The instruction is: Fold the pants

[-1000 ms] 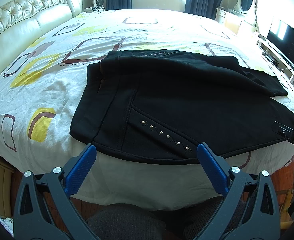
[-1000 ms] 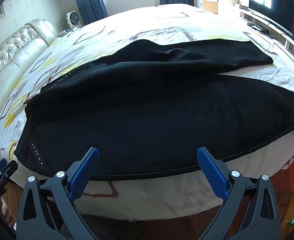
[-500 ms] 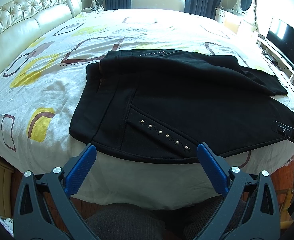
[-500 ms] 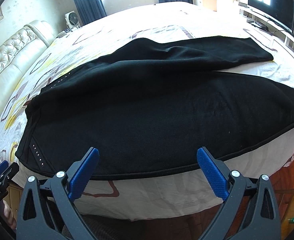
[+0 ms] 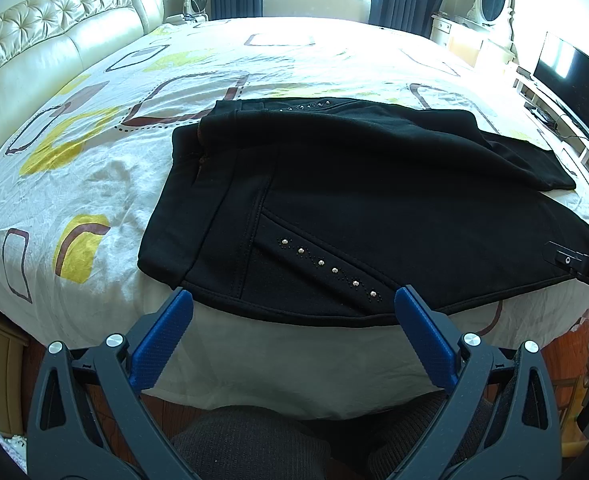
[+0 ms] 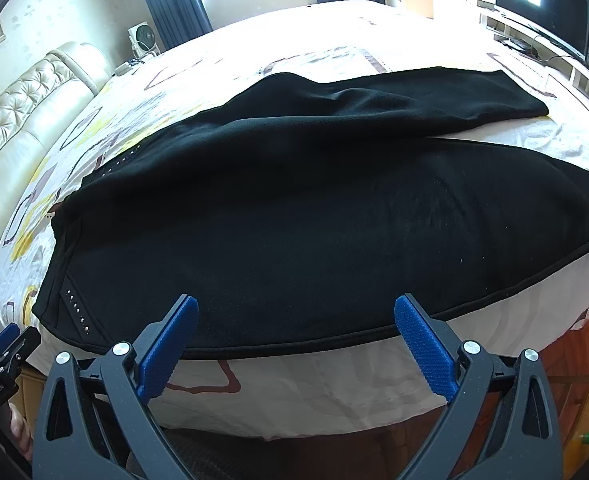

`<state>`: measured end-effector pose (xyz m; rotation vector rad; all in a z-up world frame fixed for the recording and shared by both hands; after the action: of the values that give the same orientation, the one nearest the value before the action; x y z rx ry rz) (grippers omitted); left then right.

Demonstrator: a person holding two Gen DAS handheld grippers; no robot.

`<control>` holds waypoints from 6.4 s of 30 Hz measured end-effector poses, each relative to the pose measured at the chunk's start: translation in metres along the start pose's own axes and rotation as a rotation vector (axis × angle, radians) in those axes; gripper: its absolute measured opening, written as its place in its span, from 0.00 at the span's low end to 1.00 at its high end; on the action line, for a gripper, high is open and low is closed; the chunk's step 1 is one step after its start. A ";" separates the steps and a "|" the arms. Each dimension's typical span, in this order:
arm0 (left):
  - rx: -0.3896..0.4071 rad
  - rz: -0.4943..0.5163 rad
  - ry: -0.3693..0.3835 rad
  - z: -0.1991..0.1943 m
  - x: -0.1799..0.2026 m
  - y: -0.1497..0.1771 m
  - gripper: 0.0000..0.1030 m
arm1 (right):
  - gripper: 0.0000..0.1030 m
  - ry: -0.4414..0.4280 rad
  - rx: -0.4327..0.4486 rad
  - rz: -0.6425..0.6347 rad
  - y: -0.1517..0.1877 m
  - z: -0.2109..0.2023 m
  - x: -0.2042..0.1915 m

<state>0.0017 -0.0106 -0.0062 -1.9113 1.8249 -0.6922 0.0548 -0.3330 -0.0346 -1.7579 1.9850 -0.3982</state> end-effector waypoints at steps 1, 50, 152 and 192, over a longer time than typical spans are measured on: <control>-0.001 0.000 0.000 0.000 0.000 0.000 0.98 | 0.95 0.000 0.000 0.000 0.000 0.000 0.000; -0.268 -0.399 0.897 0.225 -0.176 -0.200 0.98 | 0.95 -0.195 -0.125 -0.186 -0.010 0.033 -0.054; -0.134 -0.685 0.763 0.064 -0.202 -0.010 0.69 | 0.65 -0.331 -0.105 -0.114 -0.016 0.011 0.034; -0.146 -0.645 0.525 0.083 -0.136 -0.011 0.85 | 0.58 -0.254 0.331 1.154 0.035 -0.019 0.348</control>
<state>0.0578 0.1220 -0.0756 -2.6357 1.5246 -1.4123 -0.0133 -0.6728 -0.0860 -0.2810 2.1891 -0.0756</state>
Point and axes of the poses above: each gripper's, at about its wrist camera, not at the fingertips, and z roughly the way its jaws point, x to its right, y to its underside, the point moved 1 cm from there along z, roughly the way its jaws point, and after that the axes turned 3 degrees about y, right-handed, at the moved point
